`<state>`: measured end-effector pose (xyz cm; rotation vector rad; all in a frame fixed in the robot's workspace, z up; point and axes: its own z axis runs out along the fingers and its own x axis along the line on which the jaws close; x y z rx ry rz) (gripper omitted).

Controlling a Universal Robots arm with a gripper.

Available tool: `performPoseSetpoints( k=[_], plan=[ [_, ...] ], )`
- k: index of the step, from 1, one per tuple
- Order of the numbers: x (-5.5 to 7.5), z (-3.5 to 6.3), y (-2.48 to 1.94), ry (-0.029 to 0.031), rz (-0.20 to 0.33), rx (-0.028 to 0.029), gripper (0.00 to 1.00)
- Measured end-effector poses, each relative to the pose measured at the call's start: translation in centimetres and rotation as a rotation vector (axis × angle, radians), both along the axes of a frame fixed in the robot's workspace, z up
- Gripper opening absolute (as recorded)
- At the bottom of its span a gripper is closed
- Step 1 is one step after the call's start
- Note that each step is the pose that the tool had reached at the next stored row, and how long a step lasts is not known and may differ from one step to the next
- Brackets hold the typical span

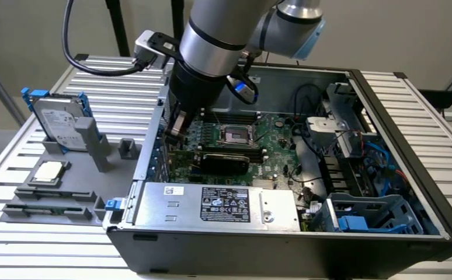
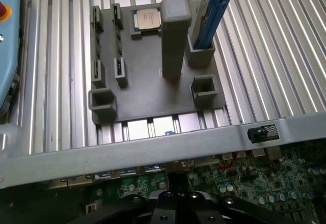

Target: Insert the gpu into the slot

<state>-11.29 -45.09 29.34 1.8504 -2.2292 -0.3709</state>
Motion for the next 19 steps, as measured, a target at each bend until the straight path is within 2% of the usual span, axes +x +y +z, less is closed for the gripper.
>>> performPoseSetpoints(
  k=[19],
  plan=[
    [0.07, -0.06, 0.21, 0.0017, -0.011, -0.0029, 0.11]
  ],
)
